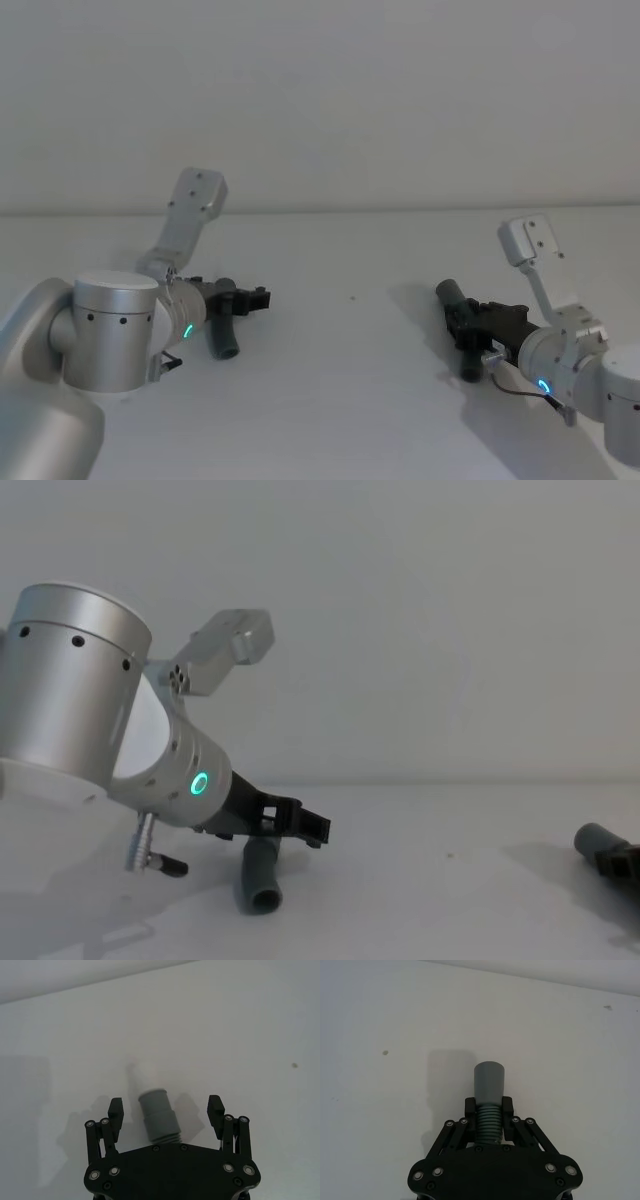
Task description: Use both hands to pick up one end of the pipe from the table, align the ends, and insert them.
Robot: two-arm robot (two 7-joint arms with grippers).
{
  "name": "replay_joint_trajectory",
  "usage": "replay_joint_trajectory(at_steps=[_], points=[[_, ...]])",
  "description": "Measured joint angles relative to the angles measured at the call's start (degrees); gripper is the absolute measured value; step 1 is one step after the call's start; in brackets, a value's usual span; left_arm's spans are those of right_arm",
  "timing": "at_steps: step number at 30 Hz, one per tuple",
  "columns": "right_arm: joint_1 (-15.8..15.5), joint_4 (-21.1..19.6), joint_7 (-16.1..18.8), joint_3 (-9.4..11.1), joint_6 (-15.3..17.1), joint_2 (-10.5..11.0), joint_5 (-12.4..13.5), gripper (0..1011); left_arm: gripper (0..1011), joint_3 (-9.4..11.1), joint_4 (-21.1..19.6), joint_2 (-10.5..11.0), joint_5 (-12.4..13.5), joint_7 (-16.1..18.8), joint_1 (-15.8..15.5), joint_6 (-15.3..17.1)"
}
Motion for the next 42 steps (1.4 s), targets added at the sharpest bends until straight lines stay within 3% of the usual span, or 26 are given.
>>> replay_joint_trajectory(at_steps=[25, 31, 38, 42], points=[[0.0, 0.0, 0.0, 0.0, 0.0, 0.0, 0.0, 264, 1003, -1.0, 0.1, -1.7, -0.6, 0.3, 0.8, 1.5], [0.0, 0.0, 0.0, 0.0, 0.0, 0.0, 0.0, 264, 889, -1.0, 0.1, -1.8, -0.6, 0.4, 0.8, 1.6], [0.0, 0.0, 0.0, 0.0, 0.0, 0.0, 0.0, 264, 688, -1.1, 0.1, -1.9, -0.6, 0.4, 0.8, 1.7], [0.0, 0.0, 0.0, 0.0, 0.0, 0.0, 0.0, 264, 525, -1.1, 0.1, -1.9, -0.7, 0.4, 0.8, 1.7]])
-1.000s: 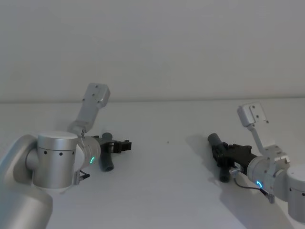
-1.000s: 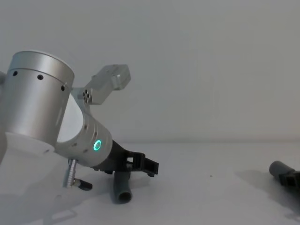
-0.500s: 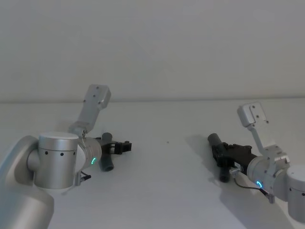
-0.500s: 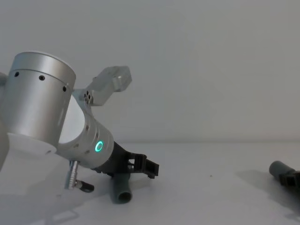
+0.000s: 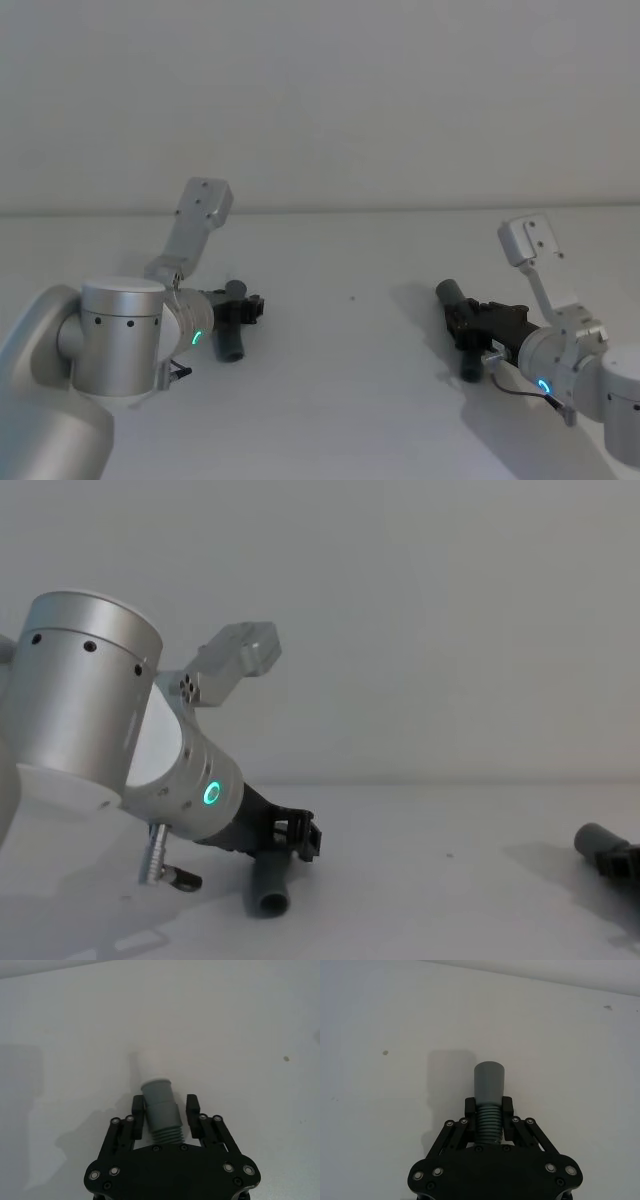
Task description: Use both hands to pick up one end of the pipe from the table, align the ends, and insert them.
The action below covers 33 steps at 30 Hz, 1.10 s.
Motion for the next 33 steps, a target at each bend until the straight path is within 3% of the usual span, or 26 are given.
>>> replay_joint_trajectory(at_steps=[6, 25, 33], points=[[0.0, 0.0, 0.0, 0.0, 0.0, 0.0, 0.0, 262, 366, 0.0, 0.0, 0.0, 0.0, 0.0, 0.0, 0.0], [0.0, 0.0, 0.0, 0.0, 0.0, 0.0, 0.0, 262, 358, 0.0, 0.0, 0.0, 0.1, -0.2, -0.1, -0.1], [0.0, 0.0, 0.0, 0.0, 0.0, 0.0, 0.0, 262, 358, 1.4, 0.6, 1.4, 0.9, -3.0, -1.6, -3.5]])
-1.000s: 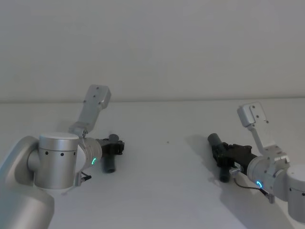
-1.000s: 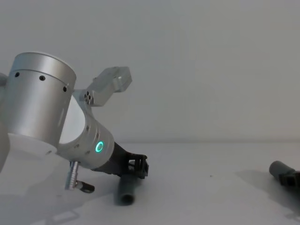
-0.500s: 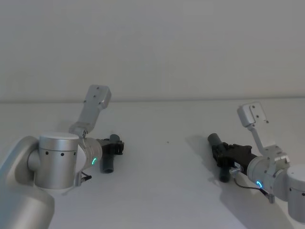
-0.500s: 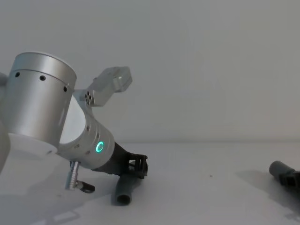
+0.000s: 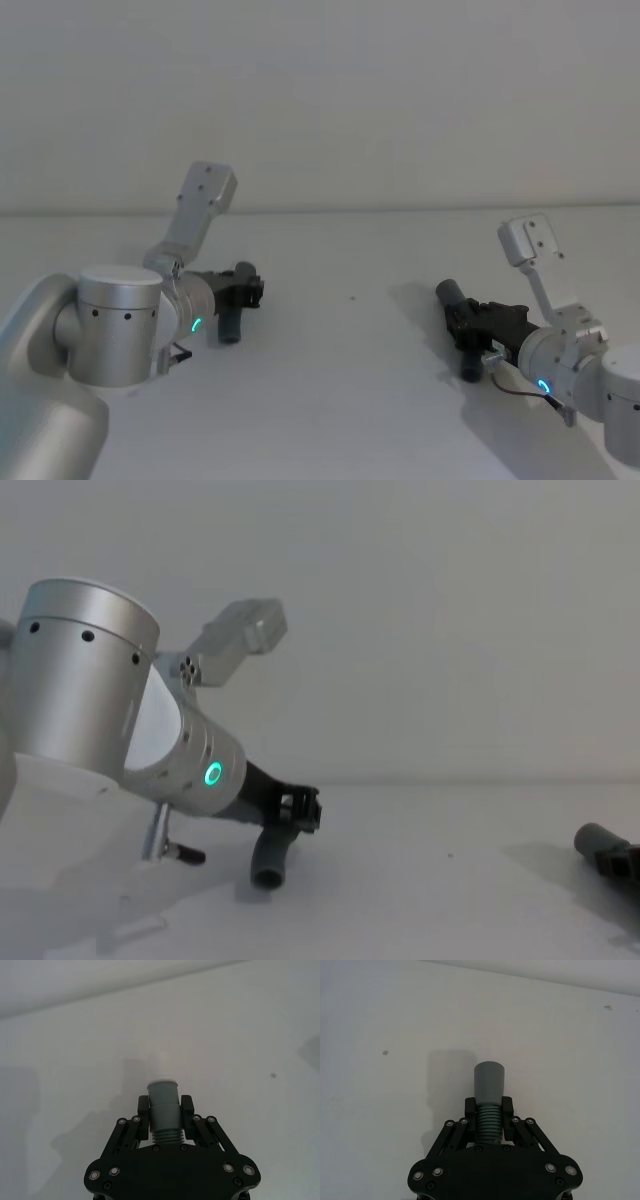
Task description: Use both hands to pick up one end of the pipe from the table, align the ends, and insert them.
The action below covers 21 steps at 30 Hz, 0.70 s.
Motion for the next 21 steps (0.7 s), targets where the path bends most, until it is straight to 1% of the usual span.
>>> replay_joint_trajectory(at_steps=[2, 4, 7, 8, 9, 11, 13, 17, 21], points=[[0.0, 0.0, 0.0, 0.0, 0.0, 0.0, 0.0, 264, 358, 0.2, 0.1, 0.2, 0.1, -0.3, -0.2, -0.3], [0.0, 0.0, 0.0, 0.0, 0.0, 0.0, 0.0, 262, 357, 1.1, 0.4, 1.2, 0.6, -2.0, -1.1, -2.1], [0.0, 0.0, 0.0, 0.0, 0.0, 0.0, 0.0, 262, 358, 1.8, 0.6, 1.9, 1.0, -3.4, -1.9, -3.4], [0.0, -0.1, 0.0, 0.0, 0.0, 0.0, 0.0, 264, 358, 2.4, 0.8, 2.5, 1.4, -4.5, -2.5, -4.4], [0.0, -0.1, 0.0, 0.0, 0.0, 0.0, 0.0, 264, 358, 2.4, 0.8, 2.5, 1.4, -4.5, -2.5, -4.4], [-0.1, -0.2, 0.0, -0.2, -0.4, 0.2, -0.4, 264, 358, 3.6, 1.2, 3.5, 2.0, -6.6, -3.8, -6.4], [-0.1, -0.3, 0.0, -0.4, -0.8, 0.3, -0.7, 262, 358, 4.1, 1.4, 4.0, 2.4, -7.6, -4.4, -7.4], [-0.3, -0.8, 0.0, -0.8, -2.3, 0.7, -1.6, 264, 358, 5.7, 2.0, 5.4, 3.4, -10.4, -6.0, -9.9], [-0.4, -1.5, 0.2, -1.3, -4.6, 1.5, -2.8, 262, 358, 7.6, 2.6, 7.0, 4.7, -13.8, -8.1, -13.1]])
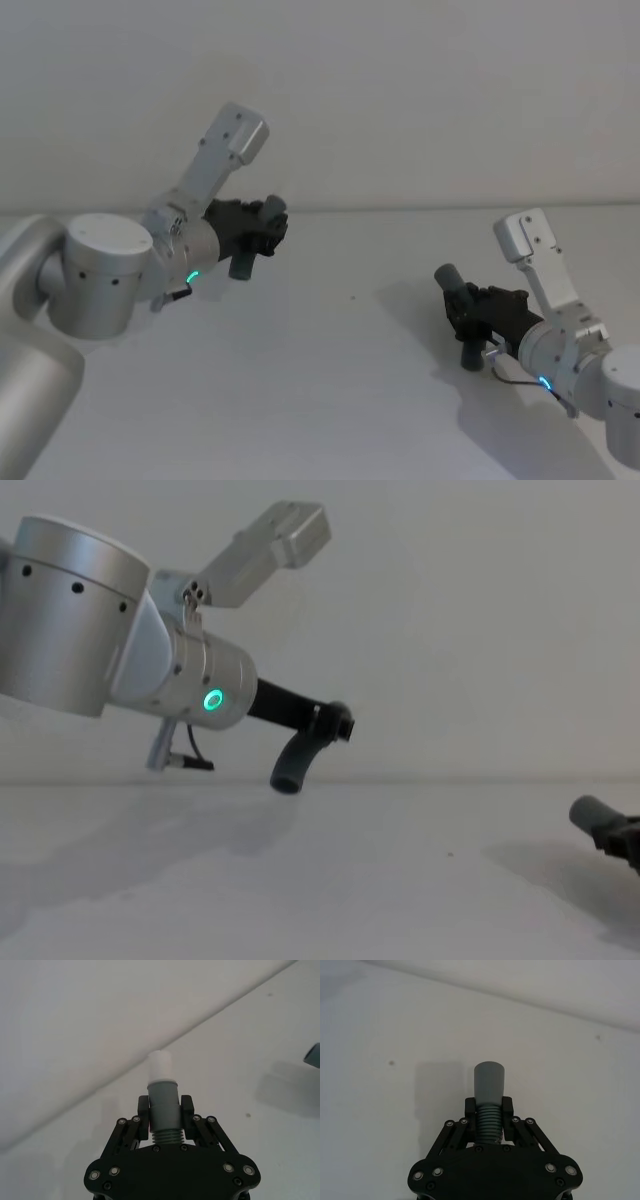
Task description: Use both hands to pick up one end of the pipe from the table, align the ends, and insert them.
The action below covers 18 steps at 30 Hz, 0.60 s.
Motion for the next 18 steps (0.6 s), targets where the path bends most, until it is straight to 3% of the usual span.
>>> replay_joint_trajectory(at_steps=[10, 14, 18], points=[[-0.5, -1.4, 0.7, -1.5, -6.5, 2.0, -3.3, 262, 358, 3.9, 1.4, 3.0, 3.0, -6.6, -4.4, -6.5], [-0.7, -2.2, 1.0, -2.2, -10.2, 3.2, -5.2, 264, 357, 6.3, 2.3, 4.7, 5.3, -10.4, -7.1, -10.9], [-0.8, -2.8, 1.3, -2.9, -13.3, 4.3, -7.0, 262, 357, 7.8, 2.8, 5.7, 6.7, -12.5, -8.6, -13.4]])
